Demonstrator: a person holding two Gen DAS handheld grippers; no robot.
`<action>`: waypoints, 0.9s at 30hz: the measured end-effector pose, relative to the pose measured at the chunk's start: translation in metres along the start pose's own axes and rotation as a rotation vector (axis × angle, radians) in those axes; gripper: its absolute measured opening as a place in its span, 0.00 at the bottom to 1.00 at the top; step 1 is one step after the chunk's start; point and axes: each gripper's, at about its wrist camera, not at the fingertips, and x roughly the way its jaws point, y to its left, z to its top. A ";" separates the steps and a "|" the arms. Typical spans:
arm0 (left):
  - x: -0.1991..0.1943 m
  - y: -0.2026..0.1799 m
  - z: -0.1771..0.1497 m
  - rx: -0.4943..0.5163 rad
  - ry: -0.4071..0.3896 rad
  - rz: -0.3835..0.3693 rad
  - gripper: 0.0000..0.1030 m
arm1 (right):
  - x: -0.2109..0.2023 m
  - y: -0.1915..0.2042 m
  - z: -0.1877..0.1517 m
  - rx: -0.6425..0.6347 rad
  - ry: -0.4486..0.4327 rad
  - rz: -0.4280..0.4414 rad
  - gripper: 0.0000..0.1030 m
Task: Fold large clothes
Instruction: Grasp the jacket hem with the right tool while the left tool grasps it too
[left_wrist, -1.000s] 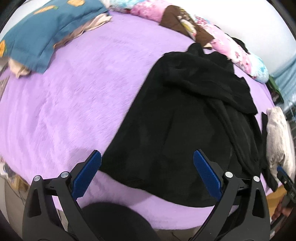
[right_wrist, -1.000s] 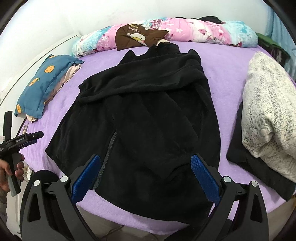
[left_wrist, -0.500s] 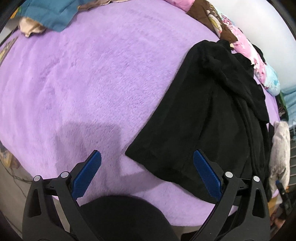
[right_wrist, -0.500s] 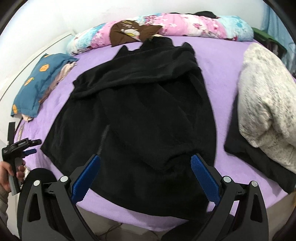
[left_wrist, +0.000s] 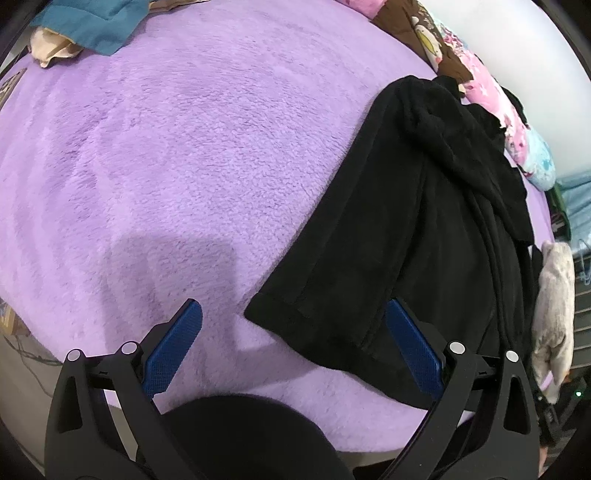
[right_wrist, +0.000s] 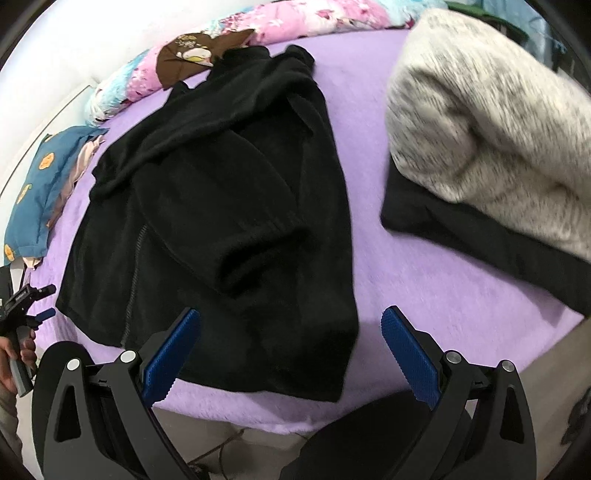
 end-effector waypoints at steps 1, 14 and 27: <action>0.001 -0.002 0.001 0.003 0.000 -0.002 0.93 | 0.001 -0.001 -0.001 0.002 0.005 0.000 0.93; 0.011 -0.014 0.004 0.027 0.029 -0.001 0.93 | 0.034 -0.015 -0.017 0.087 0.100 0.082 0.82; 0.026 -0.011 0.011 0.005 0.084 -0.020 0.93 | 0.049 -0.021 -0.024 0.142 0.155 0.151 0.58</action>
